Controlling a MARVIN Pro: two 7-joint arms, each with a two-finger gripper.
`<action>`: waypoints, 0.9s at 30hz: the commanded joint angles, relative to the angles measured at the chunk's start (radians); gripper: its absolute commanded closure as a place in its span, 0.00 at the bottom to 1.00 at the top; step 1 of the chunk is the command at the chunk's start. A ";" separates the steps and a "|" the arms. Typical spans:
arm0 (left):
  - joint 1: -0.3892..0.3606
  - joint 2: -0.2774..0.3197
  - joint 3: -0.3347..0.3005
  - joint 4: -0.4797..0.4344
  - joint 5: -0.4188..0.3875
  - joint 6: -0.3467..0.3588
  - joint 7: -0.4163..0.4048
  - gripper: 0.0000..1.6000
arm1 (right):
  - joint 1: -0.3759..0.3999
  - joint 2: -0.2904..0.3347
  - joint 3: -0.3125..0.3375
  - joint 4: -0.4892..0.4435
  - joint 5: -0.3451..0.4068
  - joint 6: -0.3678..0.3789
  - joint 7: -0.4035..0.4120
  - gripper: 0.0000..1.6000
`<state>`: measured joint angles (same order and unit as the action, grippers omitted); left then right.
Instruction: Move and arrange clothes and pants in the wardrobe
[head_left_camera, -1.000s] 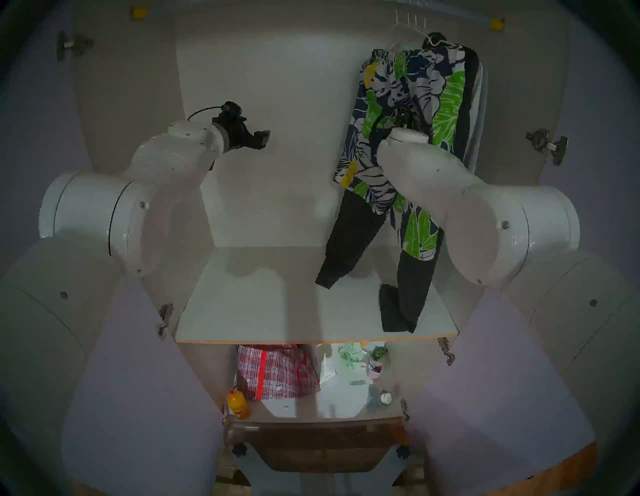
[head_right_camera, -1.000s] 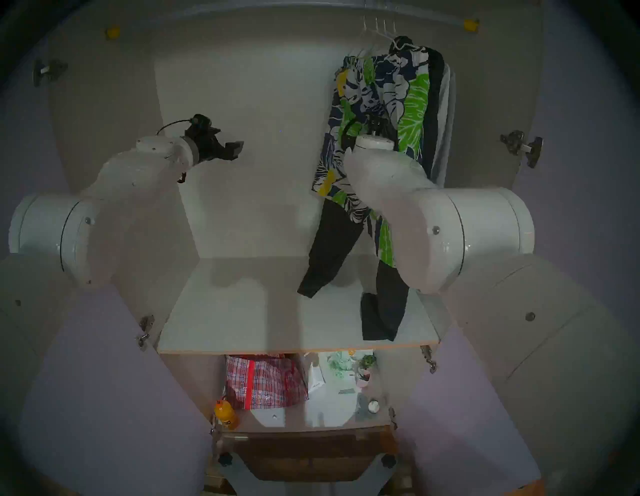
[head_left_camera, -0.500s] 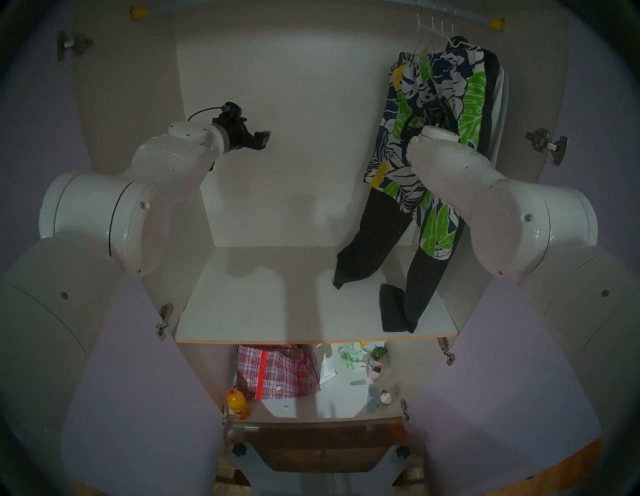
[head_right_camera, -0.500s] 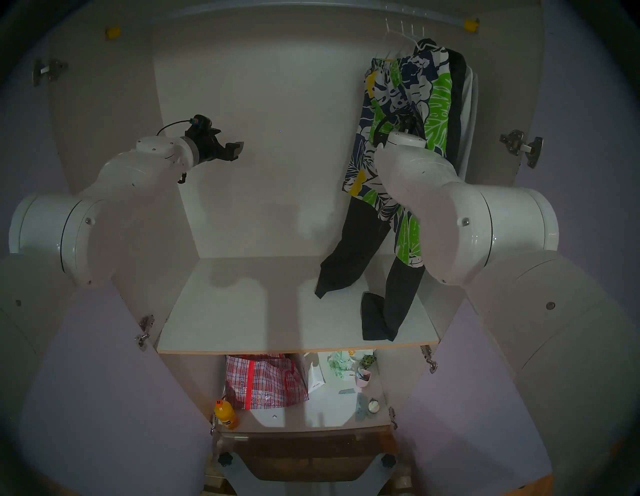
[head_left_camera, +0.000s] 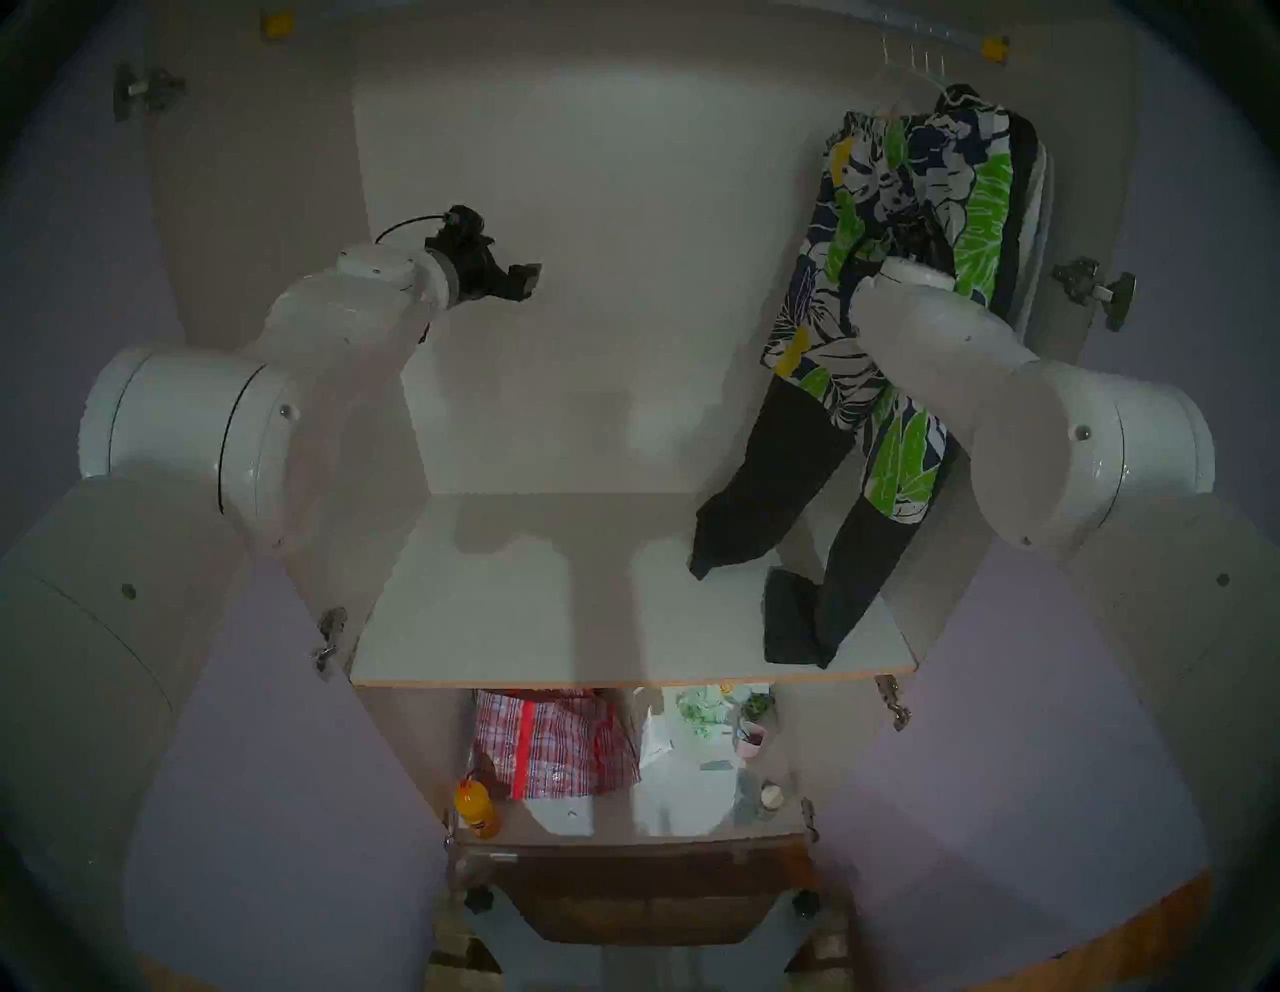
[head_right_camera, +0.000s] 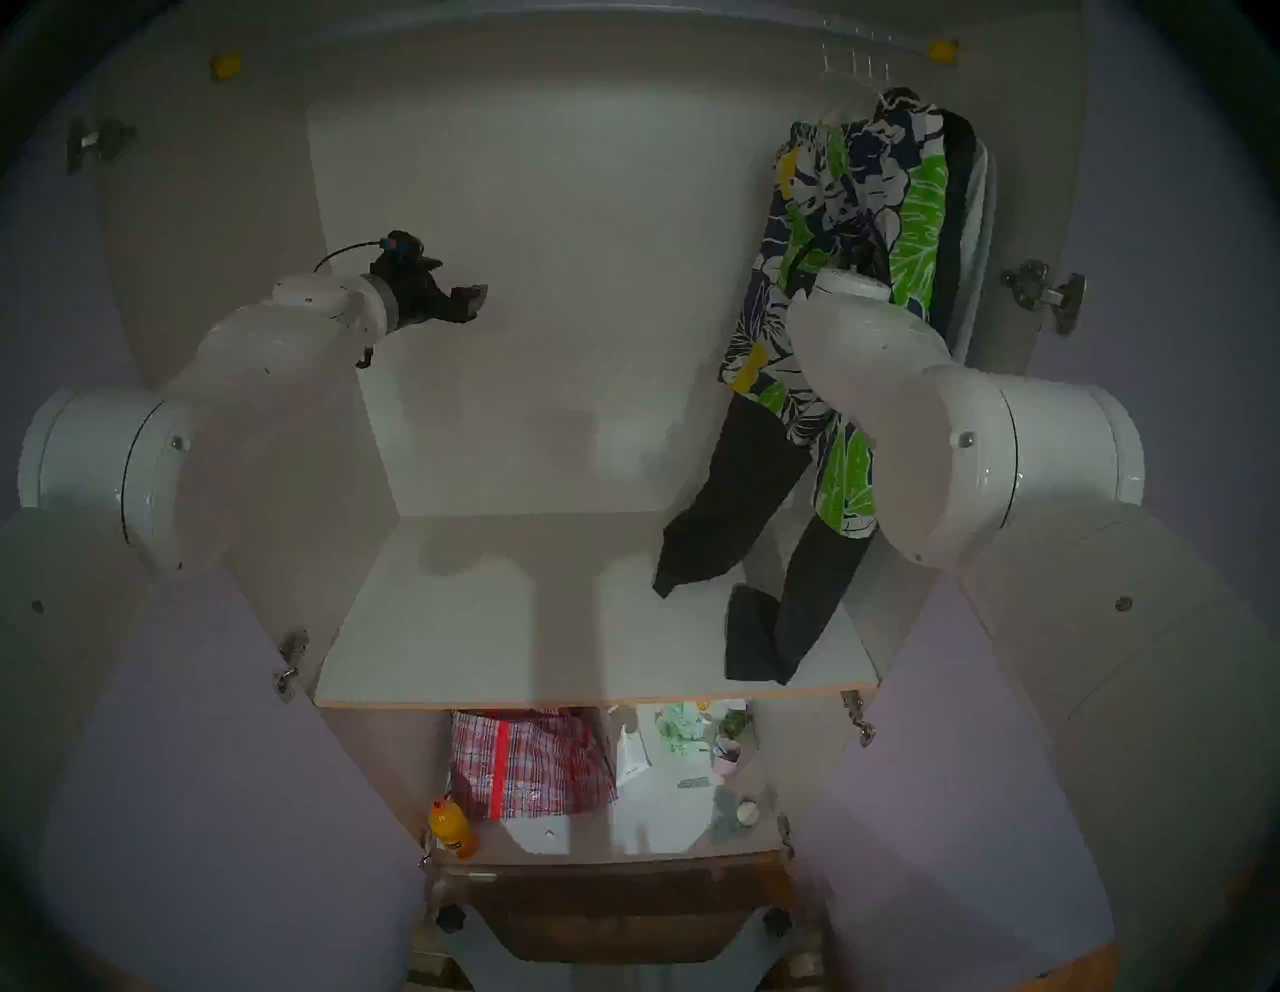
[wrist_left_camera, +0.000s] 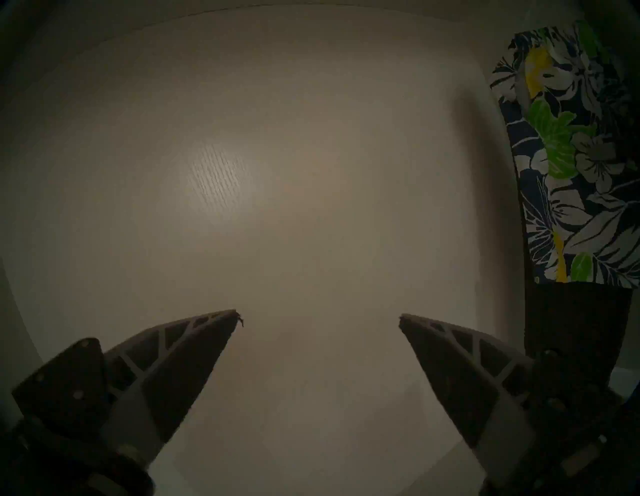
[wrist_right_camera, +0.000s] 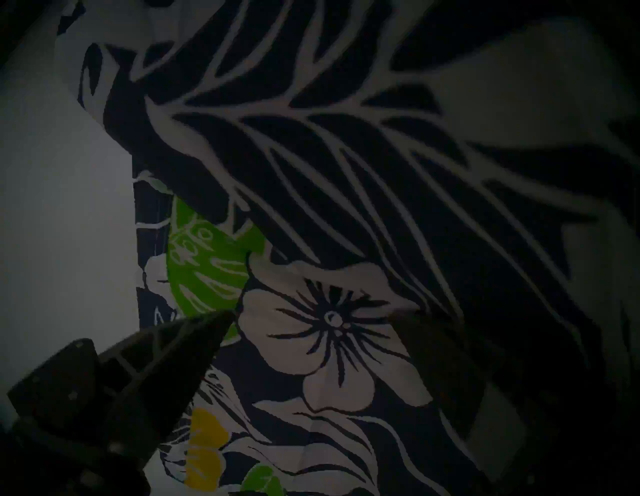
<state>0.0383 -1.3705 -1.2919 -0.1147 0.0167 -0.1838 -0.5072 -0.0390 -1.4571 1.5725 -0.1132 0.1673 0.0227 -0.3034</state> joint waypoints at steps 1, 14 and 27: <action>-0.040 -0.003 -0.004 -0.024 -0.003 -0.008 0.001 0.00 | 0.035 0.037 0.003 -0.018 -0.001 0.003 -0.001 0.00; -0.044 -0.002 -0.004 -0.028 -0.003 -0.010 0.000 0.00 | 0.039 -0.022 0.008 -0.014 -0.001 0.015 0.005 0.00; -0.045 -0.001 -0.004 -0.031 -0.004 -0.011 -0.004 0.00 | 0.098 -0.145 0.082 -0.004 0.054 0.128 0.084 0.00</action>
<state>0.0370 -1.3707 -1.2920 -0.1173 0.0167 -0.1840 -0.5084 -0.0101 -1.5703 1.6365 -0.0955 0.1992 0.1044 -0.2671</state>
